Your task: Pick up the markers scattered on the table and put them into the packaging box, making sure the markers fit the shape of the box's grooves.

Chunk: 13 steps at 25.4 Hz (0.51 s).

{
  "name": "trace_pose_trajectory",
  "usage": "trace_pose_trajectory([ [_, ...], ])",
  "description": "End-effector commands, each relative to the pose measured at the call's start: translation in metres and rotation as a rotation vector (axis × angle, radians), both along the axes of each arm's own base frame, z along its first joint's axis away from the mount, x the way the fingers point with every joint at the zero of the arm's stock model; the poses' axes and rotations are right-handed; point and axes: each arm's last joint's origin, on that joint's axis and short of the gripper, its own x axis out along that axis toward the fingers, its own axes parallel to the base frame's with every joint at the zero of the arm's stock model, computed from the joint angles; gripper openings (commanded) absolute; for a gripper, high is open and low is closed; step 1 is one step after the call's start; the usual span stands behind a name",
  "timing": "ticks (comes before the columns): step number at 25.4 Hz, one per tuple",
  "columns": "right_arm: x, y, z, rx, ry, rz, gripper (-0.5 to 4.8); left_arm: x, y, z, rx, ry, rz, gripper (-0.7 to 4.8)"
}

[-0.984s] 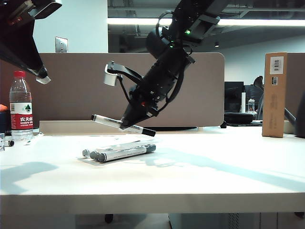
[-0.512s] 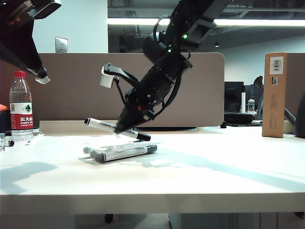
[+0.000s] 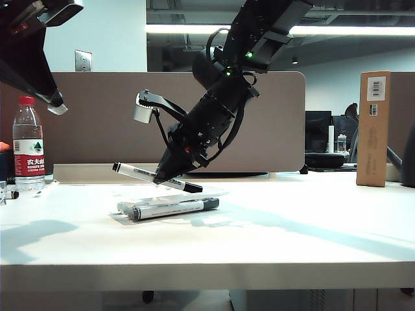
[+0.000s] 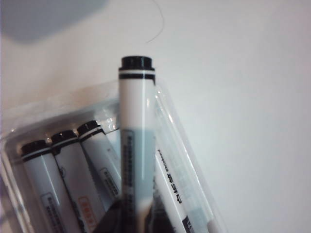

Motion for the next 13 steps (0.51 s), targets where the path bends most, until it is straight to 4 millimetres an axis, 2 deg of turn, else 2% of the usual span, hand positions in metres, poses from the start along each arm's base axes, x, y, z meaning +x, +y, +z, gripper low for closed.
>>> trace_pose_trajectory([
  [1,0.0022,-0.0018,0.0029,-0.023,-0.029,-0.045,0.01,-0.0003,0.0000,0.0016,-0.003,-0.008,-0.003,-0.06],
  [11,0.0045,-0.0030,0.0037,-0.011,-0.010,-0.097,0.01,-0.0003,0.0001,0.0016,-0.003,-0.009,-0.003,-0.06],
  [12,0.0051,-0.0037,0.0036,-0.009,0.005,-0.123,0.38,-0.0003,0.0001,0.0016,-0.003,-0.009,-0.003,-0.06],
  [13,0.0054,-0.0040,0.0036,-0.010,0.012,-0.139,1.10,-0.0002,0.0001,0.0017,-0.003,-0.010,-0.003,-0.06],
])
